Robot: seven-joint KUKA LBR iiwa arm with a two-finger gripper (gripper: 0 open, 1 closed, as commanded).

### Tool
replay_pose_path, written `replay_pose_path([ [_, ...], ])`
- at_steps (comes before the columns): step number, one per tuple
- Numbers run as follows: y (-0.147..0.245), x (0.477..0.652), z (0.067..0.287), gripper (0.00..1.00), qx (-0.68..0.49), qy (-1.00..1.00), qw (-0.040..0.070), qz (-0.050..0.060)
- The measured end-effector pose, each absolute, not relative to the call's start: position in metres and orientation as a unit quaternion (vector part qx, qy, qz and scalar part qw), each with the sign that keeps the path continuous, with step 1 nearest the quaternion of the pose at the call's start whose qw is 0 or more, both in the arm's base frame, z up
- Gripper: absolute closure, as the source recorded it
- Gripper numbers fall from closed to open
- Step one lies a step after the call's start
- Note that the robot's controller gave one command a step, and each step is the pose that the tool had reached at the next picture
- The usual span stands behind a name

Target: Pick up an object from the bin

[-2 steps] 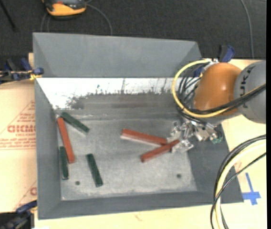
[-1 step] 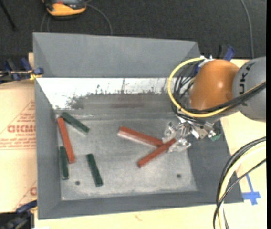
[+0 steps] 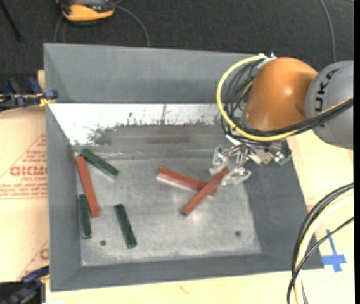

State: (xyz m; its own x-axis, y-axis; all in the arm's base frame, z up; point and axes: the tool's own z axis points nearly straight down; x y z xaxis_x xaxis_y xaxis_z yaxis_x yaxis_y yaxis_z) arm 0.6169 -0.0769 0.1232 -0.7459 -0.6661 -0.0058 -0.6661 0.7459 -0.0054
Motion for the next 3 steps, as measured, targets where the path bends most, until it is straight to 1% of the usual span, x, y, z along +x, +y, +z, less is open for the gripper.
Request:
replay_pose_path([
  [1,-0.029,0.605,0.098,1.0,-0.275,0.962,0.002,0.0],
  [2,-0.042,0.59,0.149,1.0,-0.287,0.958,-0.001,0.001],
  [3,-0.014,0.57,0.131,1.0,-0.316,0.949,0.007,-0.003],
])
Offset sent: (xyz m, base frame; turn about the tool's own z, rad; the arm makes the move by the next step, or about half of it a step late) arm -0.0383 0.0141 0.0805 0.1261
